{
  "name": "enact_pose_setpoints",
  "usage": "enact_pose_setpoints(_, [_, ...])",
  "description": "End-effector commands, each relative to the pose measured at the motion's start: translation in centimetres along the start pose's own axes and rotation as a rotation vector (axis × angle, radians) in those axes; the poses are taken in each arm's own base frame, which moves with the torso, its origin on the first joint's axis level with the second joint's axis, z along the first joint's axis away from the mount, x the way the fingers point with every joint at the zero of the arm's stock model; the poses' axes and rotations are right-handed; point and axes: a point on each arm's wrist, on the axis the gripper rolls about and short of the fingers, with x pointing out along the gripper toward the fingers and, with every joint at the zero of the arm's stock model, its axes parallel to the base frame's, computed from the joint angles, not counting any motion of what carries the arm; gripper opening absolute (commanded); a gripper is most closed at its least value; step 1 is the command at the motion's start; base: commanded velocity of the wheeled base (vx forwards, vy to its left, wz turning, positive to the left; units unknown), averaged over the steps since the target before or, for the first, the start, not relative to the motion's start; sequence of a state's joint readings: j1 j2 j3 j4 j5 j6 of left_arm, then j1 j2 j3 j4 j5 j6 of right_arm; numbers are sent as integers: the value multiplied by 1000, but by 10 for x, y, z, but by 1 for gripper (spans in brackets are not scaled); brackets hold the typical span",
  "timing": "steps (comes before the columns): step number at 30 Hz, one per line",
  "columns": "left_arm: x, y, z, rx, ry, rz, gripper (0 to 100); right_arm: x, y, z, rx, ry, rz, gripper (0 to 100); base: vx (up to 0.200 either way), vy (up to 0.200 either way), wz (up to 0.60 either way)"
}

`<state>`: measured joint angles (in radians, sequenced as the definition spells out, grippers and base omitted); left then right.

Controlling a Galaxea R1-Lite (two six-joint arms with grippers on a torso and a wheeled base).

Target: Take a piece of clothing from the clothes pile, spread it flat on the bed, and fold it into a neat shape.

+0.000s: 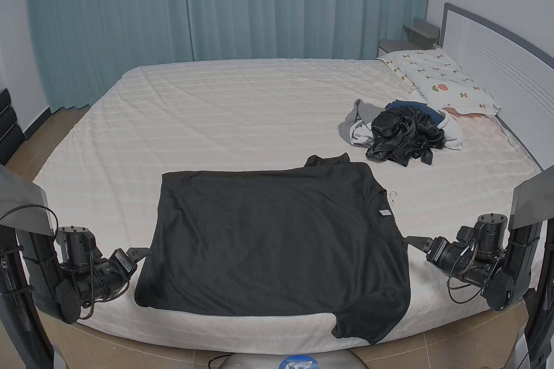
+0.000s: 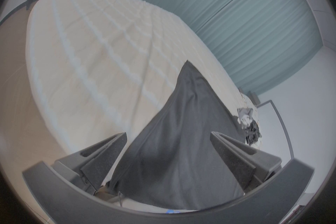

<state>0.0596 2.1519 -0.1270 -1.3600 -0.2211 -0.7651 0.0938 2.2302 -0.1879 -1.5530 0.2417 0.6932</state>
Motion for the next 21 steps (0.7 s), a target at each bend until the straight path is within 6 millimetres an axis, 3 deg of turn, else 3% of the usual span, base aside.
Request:
enact_pose_setpoints(1, [-8, 9, -13, 36, 83, 19, 100, -1, -3, -6, 5, 38, 1, 100, 0, 0, 0])
enact_pose_setpoints(6, [-4, 19, -21, 101, 156, 27, 100, 0, -3, -7, 1, 44, 8, 100, 0, 0, 0])
enact_pose_setpoints(15, [12, 27, -24, 211, 123, 4, 100, 1, 3, -9, -15, 52, 29, 100, 0, 0, 0])
enact_pose_setpoints(21, [10, 35, -23, 237, 120, 14, 100, 1, 6, -11, -20, 60, 36, 100, 0, 0, 0])
